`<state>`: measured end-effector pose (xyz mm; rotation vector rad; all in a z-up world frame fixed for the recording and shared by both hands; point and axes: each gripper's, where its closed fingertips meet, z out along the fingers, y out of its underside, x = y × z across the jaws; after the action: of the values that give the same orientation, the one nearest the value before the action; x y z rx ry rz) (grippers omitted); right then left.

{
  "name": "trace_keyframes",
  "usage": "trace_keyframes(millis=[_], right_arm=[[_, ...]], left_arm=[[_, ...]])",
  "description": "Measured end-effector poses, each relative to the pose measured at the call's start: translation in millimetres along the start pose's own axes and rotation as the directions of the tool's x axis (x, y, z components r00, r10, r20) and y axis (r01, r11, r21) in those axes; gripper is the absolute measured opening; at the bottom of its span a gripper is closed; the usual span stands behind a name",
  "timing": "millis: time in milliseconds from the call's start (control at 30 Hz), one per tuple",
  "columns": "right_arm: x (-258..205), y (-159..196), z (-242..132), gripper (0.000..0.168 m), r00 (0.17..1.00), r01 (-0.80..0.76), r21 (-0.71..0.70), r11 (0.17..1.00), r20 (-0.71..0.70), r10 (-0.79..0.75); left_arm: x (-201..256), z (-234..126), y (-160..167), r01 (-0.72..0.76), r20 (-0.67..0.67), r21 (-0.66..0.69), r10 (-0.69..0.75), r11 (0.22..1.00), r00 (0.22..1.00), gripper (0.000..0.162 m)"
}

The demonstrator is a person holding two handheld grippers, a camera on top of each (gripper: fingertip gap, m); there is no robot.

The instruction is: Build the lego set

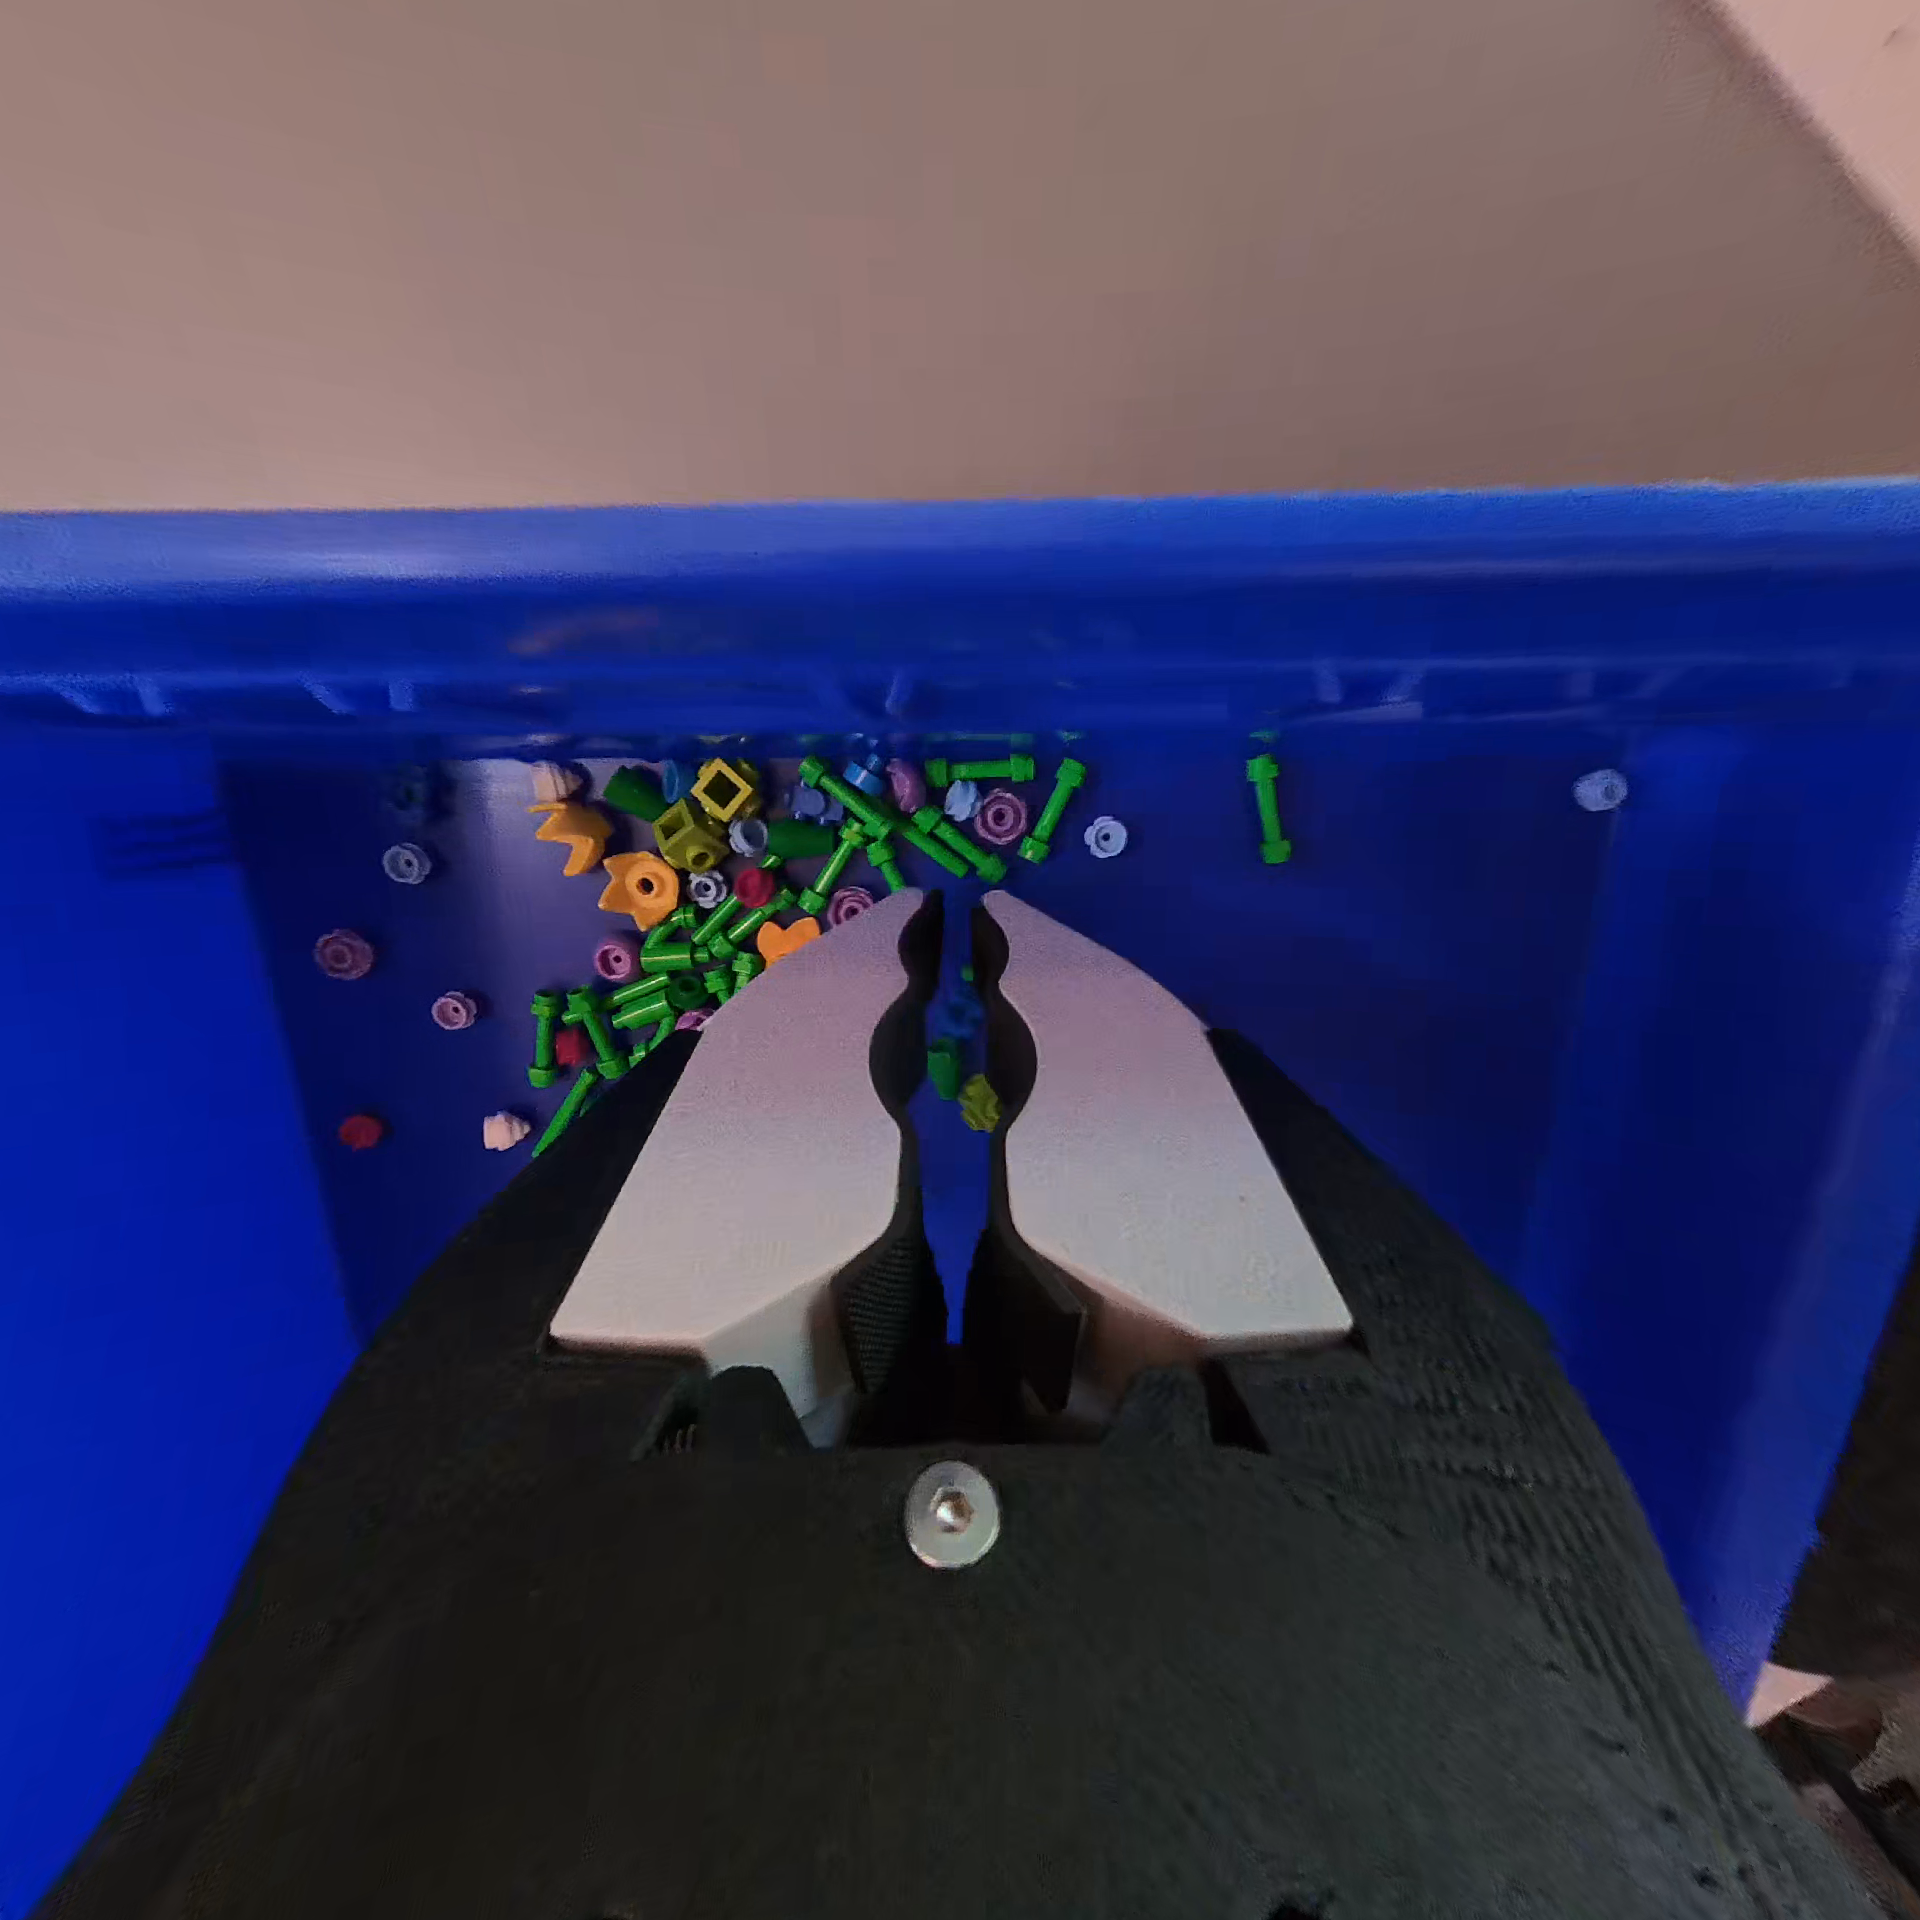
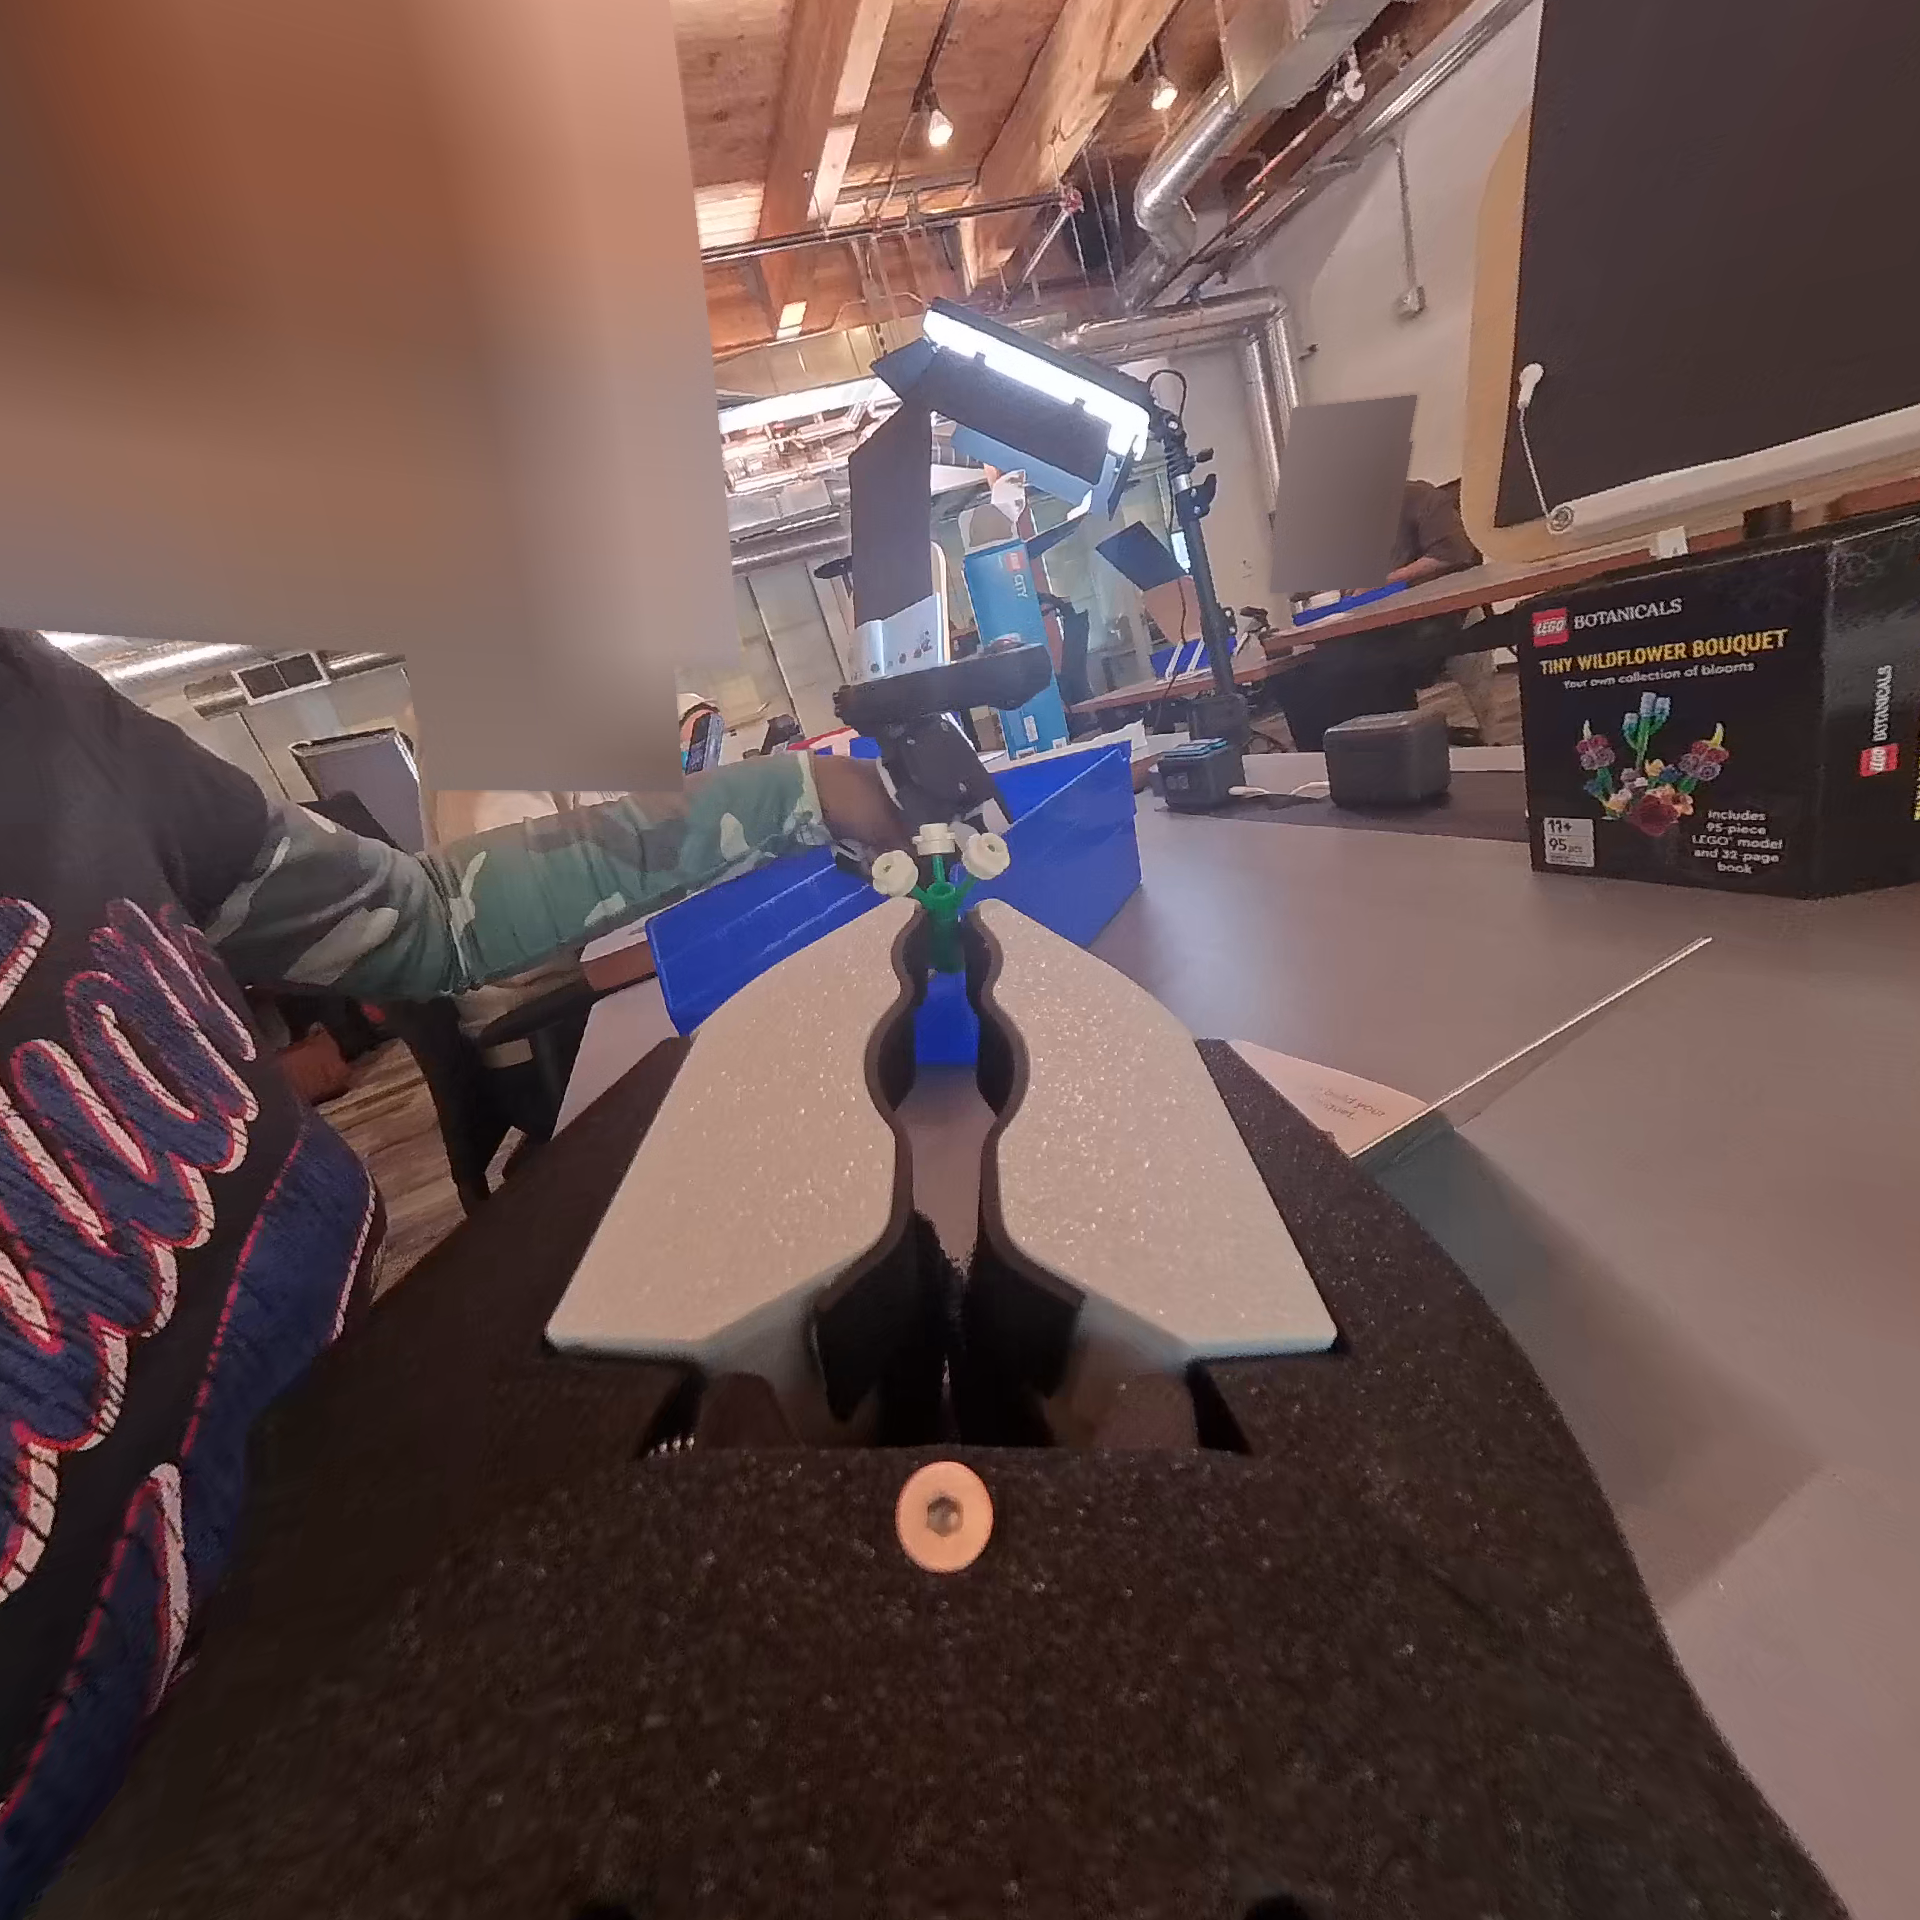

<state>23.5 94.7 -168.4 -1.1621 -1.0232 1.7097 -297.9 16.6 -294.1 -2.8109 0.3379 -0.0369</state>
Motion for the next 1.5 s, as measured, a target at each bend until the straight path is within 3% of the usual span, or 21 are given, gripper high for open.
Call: trace_keyframes(millis=[500, 733, 867, 967, 1067, 1167, 1233, 1267, 1367, 1500], right_arm=[[0, 3, 2, 0.006, 1.000, -0.008, -0.022, 1.000, 0.008, 0.008], [-1, 2, 0, 0.006, 1.000, 0.010, -0.015, 1.000, 0.006, -0.010], [-2, 1, -1, 0.006, 1.000, 0.011, -0.006, 1.000, 0.009, -0.011], [-3, 2, 0, 0.006, 1.000, 0.006, -0.013, 1.000, 0.019, -0.006], [-3, 2, 1, 0.006, 1.000, -0.005, -0.011, 1.000, 0.027, 0.005], [-3, 1, 1, 0.006, 0.999, -0.014, -0.010, 1.000, 0.030, 0.014], [-4, 0, 1, 0.006, 0.999, -0.016, -0.003, 1.000, 0.031, 0.016], [-4, -2, 0, 0.006, 0.999, -0.017, 0.004, 1.000, 0.032, 0.017], [-6, -7, -3, 0.006, 1.000, -0.006, 0.020, 1.000, 0.021, 0.005], [-6, -5, -8, 0.006, 1.000, 0.002, 0.014, 1.000, 0.005, -0.002]], left_arm=[[-2, 6, 3, 0.031, 0.036, -0.009, -0.031, 0.999, 0.999, 0.007], [-1, 6, 2, -0.131, 0.184, -0.041, 0.137, 0.990, 0.973, 0.003], [4, -19, -10, -0.115, 0.191, 0.179, 0.080, 0.977, 0.978, 0.004], [24, -62, -38, -0.107, 0.123, 0.492, 0.053, 0.864, 0.991, 0.003], [66, -116, -67, -0.040, -0.005, 0.776, 0.069, 0.629, 0.998, 0.003], [115, -154, -85, 0.074, -0.140, 0.906, 0.130, 0.417, 0.982, 0.003], [146, -163, -92, 0.144, -0.218, 0.926, 0.181, 0.350, 0.959, 0.003], [160, -159, -94, 0.161, -0.250, 0.915, 0.205, 0.370, 0.946, 0.003], [191, -124, -83, 0.017, -0.203, 0.803, 0.247, 0.596, 0.948, 0.003], [214, -84, -22, -0.228, -0.170, 0.447, 0.332, 0.865, 0.928, 0.004]])
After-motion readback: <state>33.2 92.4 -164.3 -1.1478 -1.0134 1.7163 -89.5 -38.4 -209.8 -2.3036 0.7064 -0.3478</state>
